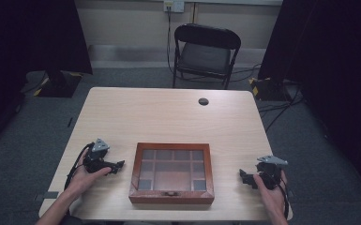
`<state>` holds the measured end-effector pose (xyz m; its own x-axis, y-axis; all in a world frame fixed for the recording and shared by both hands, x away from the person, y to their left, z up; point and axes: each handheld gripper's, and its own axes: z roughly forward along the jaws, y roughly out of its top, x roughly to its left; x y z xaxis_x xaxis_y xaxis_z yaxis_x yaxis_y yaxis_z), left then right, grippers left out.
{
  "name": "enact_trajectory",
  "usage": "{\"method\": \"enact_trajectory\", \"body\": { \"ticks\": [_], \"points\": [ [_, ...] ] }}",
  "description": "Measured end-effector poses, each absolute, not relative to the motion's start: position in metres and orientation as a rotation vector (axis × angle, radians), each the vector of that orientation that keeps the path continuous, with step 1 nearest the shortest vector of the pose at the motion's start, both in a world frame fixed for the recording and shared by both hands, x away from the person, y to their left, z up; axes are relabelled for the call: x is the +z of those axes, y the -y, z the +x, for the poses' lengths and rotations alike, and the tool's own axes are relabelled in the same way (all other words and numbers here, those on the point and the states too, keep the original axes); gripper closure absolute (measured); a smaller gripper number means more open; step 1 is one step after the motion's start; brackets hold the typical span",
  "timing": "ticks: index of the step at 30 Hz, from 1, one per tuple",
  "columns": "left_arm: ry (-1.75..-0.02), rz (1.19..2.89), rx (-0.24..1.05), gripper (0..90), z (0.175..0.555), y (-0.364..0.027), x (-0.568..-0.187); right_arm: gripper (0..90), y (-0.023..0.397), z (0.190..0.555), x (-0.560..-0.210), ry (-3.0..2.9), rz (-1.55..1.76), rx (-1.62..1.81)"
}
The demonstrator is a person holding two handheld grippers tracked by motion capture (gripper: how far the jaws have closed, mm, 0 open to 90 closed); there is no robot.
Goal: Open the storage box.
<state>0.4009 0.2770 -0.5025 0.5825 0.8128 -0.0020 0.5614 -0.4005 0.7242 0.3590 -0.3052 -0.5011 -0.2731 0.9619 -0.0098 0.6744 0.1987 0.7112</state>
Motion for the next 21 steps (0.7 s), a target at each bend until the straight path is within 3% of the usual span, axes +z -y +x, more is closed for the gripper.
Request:
{"method": "enact_trajectory", "body": {
  "ticks": [9,11,12,21],
  "points": [
    [-1.098,2.12,0.467,4.3,0.401,-0.277,-0.502,0.0,0.303,0.359,-0.501,-2.02,1.522,0.83],
    [-1.116,2.116,0.467,10.2,0.401,-0.278,-0.499,0.0,0.303,0.359,-0.501,-2.021,1.521,0.83],
    [-1.1,2.13,0.468,18.0,0.401,-0.279,-0.498,0.0,0.303,0.359,-0.501,-2.021,1.521,0.83],
    [-1.081,2.134,0.425,23.2,0.395,-0.273,-0.486,0.0,0.303,0.359,-0.501,-2.022,1.521,0.83]
  ]
}}
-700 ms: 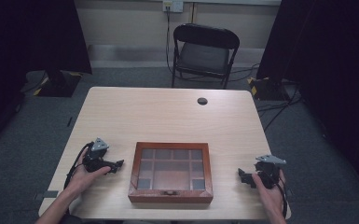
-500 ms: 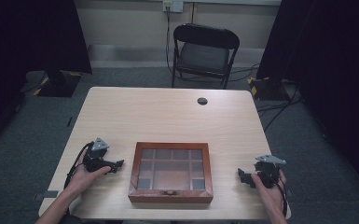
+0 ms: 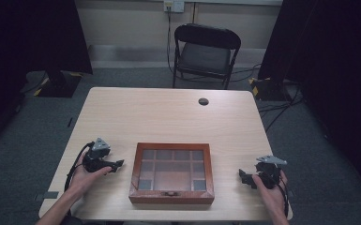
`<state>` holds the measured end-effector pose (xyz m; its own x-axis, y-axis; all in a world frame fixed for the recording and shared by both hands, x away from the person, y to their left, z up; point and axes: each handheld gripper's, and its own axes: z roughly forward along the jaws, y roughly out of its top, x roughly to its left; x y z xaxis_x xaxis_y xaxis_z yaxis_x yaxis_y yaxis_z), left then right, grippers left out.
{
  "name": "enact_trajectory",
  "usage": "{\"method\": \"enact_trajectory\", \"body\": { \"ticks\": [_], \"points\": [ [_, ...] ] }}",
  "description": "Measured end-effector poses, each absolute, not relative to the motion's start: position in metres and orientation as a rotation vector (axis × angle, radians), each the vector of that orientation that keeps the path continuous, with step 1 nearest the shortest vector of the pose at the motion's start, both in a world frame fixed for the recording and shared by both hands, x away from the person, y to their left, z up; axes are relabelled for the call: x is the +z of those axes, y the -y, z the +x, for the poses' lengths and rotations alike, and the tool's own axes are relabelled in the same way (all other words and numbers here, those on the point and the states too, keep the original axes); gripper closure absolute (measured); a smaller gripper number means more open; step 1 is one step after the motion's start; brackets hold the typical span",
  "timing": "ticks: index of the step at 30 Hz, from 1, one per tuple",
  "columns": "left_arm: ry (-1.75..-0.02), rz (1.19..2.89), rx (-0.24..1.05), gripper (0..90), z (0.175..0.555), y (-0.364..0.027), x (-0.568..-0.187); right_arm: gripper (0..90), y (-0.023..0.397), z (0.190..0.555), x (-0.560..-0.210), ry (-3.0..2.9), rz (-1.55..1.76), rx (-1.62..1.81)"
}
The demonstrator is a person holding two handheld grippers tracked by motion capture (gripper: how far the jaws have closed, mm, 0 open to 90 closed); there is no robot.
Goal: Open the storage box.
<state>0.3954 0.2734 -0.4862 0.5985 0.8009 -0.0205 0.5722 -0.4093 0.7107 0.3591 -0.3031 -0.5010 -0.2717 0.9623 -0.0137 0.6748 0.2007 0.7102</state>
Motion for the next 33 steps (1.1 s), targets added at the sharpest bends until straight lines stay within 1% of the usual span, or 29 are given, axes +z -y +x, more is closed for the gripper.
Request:
{"method": "enact_trajectory", "body": {
  "ticks": [2,5,6,7,9,10,11,12,13,16,19,22,33],
  "points": [
    [-1.073,2.118,0.406,24.5,0.394,-0.272,-0.483,0.0,0.303,0.359,-0.501,-2.022,1.521,0.831],
    [-0.999,2.078,0.362,24.7,0.388,-0.266,-0.475,0.0,0.303,0.359,-0.501,-2.022,1.522,0.834],
    [-0.999,2.078,0.362,24.7,0.388,-0.266,-0.475,0.0,0.303,0.359,-0.501,-2.022,1.522,0.834],
    [-0.971,2.066,0.319,25.3,0.386,-0.262,-0.471,0.0,0.303,0.359,-0.501,-2.022,1.522,0.833],
    [-0.959,2.068,0.324,26.4,0.384,-0.26,-0.468,0.0,0.303,0.359,-0.501,-2.022,1.522,0.833],
    [-0.943,2.071,0.326,27.7,0.382,-0.257,-0.466,0.0,0.303,0.359,-0.501,-2.022,1.521,0.831],
    [-0.915,2.064,0.322,30.8,0.379,-0.252,-0.463,0.0,0.303,0.359,-0.501,-2.022,1.522,0.834],
    [-0.915,2.064,0.322,31.1,0.379,-0.252,-0.463,0.0,0.303,0.359,-0.501,-2.022,1.52,0.831],
    [-0.891,2.047,0.289,32.8,0.377,-0.248,-0.46,0.0,0.303,0.359,-0.501,-2.022,1.521,0.831],
    [-0.885,2.032,0.275,36.4,0.375,-0.244,-0.456,0.0,0.303,0.359,-0.501,-2.022,1.52,0.831],
    [-0.865,1.998,0.269,34.3,0.371,-0.243,-0.449,0.0,0.303,0.359,-0.501,-2.022,1.52,0.831],
    [-0.855,1.981,0.246,35.5,0.368,-0.241,-0.446,0.0,0.303,0.359,-0.501,-2.022,1.521,0.831],
    [-0.748,2.03,0.198,36.3,0.359,-0.214,-0.438,0.0,0.303,0.359,-0.501,-2.021,1.522,0.83]
  ]
}}
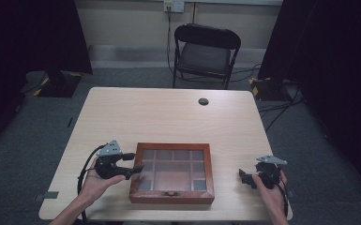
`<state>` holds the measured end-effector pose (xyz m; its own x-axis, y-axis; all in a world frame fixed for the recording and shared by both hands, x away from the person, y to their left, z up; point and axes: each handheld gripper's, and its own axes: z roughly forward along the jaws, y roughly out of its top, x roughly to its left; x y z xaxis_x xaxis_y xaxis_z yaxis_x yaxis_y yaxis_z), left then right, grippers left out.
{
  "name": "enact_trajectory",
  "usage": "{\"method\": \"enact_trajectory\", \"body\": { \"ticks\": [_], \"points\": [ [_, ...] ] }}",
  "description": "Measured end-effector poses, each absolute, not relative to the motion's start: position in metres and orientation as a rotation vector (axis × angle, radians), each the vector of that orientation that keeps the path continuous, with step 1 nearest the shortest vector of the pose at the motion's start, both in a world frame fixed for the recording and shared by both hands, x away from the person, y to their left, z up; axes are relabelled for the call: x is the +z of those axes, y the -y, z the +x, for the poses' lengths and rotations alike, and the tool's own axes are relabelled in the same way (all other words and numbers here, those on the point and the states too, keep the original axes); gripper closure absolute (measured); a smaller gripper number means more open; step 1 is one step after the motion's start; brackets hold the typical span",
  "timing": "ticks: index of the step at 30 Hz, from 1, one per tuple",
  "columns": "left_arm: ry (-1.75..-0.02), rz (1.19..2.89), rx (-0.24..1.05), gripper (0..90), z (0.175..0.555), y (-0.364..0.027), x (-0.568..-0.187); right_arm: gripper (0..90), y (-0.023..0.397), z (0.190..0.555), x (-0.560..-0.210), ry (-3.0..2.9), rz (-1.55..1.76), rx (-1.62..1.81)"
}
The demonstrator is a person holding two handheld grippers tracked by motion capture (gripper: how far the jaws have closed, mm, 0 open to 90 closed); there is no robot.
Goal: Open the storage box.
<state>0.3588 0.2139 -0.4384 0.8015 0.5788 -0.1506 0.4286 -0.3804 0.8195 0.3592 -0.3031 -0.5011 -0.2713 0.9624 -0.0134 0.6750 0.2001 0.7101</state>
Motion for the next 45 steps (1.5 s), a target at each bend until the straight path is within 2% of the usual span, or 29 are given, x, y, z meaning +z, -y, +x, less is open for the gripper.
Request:
{"method": "enact_trajectory", "body": {
  "ticks": [13,19,20,25,27,30,38,45],
  "points": [
    [-0.605,2.04,0.087,37.1,0.362,-0.153,-0.424,0.0,0.303,0.359,-0.501,-2.016,1.527,0.831],
    [-0.5,2.093,0.034,44.1,0.345,-0.135,-0.426,0.0,0.303,0.359,-0.501,-2.016,1.527,0.831],
    [-0.482,2.088,-0.002,47.4,0.34,-0.133,-0.429,0.0,0.303,0.359,-0.501,-2.016,1.526,0.832],
    [-0.455,2.094,-0.04,54.2,0.335,-0.13,-0.434,0.0,0.303,0.359,-0.501,-2.015,1.529,0.829],
    [-0.455,2.099,-0.07,62.3,0.335,-0.128,-0.438,0.0,0.303,0.359,-0.501,-2.015,1.529,0.829],
    [-0.437,2.109,-0.078,67.9,0.334,-0.126,-0.439,0.0,0.303,0.359,-0.501,-2.014,1.529,0.83],
    [-0.361,2.146,-0.145,73.5,0.326,-0.118,-0.442,0.0,0.303,0.359,-0.501,-2.014,1.529,0.829],
    [-0.355,2.172,-0.133,76.4,0.324,-0.115,-0.444,0.0,0.303,0.359,-0.501,-2.014,1.529,0.829]
  ]
}}
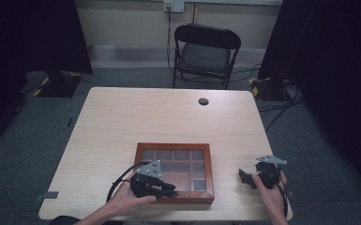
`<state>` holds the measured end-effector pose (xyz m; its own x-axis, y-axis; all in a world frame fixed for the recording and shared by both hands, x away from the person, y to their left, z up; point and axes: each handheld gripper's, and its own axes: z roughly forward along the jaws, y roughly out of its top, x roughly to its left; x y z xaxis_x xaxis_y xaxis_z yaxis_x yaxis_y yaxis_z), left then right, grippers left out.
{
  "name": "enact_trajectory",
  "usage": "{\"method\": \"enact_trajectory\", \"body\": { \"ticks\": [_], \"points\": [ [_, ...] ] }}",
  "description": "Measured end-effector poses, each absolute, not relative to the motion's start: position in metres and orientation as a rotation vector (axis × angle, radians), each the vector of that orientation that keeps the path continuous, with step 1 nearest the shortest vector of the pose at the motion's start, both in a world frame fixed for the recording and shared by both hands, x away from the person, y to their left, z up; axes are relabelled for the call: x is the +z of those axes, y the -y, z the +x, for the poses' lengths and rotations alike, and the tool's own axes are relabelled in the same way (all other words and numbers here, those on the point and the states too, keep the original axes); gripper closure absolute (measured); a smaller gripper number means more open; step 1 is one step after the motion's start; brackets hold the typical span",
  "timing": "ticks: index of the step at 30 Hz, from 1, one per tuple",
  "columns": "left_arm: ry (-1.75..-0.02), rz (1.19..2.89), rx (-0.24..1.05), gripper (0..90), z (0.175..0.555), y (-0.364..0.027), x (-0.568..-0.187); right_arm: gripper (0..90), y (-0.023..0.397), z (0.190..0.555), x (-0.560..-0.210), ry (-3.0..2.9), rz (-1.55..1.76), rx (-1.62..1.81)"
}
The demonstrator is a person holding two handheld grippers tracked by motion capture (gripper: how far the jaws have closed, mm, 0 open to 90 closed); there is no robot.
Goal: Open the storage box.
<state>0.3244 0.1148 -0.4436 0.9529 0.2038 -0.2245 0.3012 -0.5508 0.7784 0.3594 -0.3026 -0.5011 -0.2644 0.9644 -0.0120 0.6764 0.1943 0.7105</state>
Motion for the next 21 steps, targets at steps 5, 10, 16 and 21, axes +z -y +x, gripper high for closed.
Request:
{"method": "enact_trajectory", "body": {
  "ticks": [5,10,16,21],
  "points": [
    [-0.342,2.174,-0.122,75.2,0.3229,-0.114,-0.4438,0.0,0.3026,0.3595,-0.5011,-2.013,1.53,0.829],
    [-0.342,2.17,-0.121,74.1,0.3224,-0.1133,-0.4441,0.0,0.3026,0.3595,-0.5011,-2.013,1.53,0.829],
    [-0.329,2.171,-0.117,81.1,0.323,-0.113,-0.4448,0.0,0.3026,0.3595,-0.5011,-2.013,1.53,0.829],
    [-0.333,2.176,-0.128,82.0,0.3242,-0.1128,-0.4441,0.0,0.3026,0.3597,-0.5011,-2.012,1.531,0.83]
  ]
}}
